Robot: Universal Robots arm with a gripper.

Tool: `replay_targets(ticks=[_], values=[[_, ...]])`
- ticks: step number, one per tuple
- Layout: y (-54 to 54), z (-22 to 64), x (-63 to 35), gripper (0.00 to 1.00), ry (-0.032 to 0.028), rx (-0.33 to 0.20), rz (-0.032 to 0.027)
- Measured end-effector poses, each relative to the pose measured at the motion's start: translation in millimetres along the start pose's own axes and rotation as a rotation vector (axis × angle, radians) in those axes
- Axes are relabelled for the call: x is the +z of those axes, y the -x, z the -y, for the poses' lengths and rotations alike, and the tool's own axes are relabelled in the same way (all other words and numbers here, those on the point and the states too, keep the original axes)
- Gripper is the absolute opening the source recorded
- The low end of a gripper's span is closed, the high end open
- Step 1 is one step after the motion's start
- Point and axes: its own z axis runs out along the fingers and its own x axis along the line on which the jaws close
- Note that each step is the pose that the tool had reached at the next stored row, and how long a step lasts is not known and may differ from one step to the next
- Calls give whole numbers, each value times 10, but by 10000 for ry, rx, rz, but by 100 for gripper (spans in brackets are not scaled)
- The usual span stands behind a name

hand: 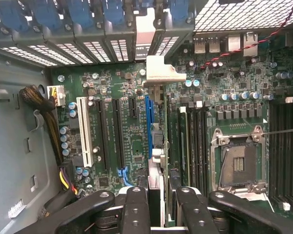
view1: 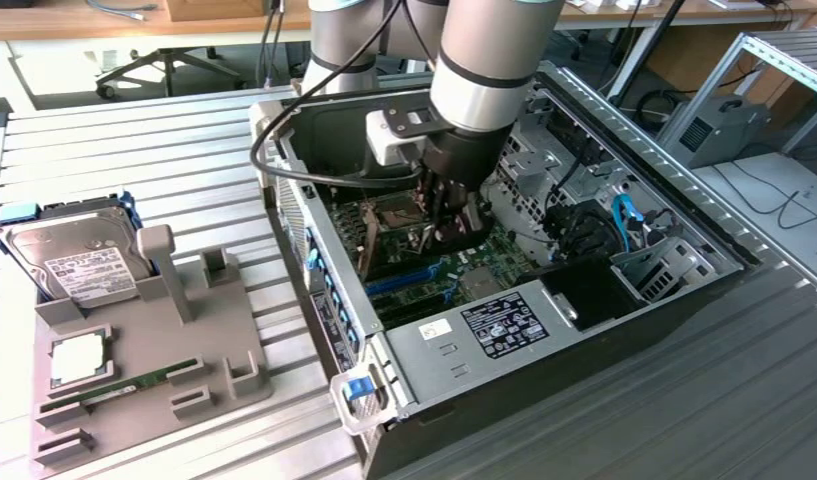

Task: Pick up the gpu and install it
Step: 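Insert the gpu into the slot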

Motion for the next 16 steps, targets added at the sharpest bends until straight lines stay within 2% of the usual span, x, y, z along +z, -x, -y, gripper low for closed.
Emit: replay_targets(ticks=[2, 3, 5, 6, 7, 8, 9, 10, 11, 12, 16], values=[[-1, -1, 18, 27, 0, 0, 0], [-4, -32, 50, 27, -1, 0, 1], [-45, -44, 95, 27, 0, -5, 1], [-50, -54, 119, 27, 1, -50, -11], [-50, -54, 129, 27, 10, -308, -54], [-53, -104, 135, 27, 18, -619, -86], [-35, -165, 134, 27, 10, -625, -126], [-35, -171, 133, 27, 2, -636, -272], [-30, -172, 133, 27, -6, -651, -478], [-8, -173, 135, 27, -11, -658, -600], [77, -188, 139, 27, -11, -660, -611]])
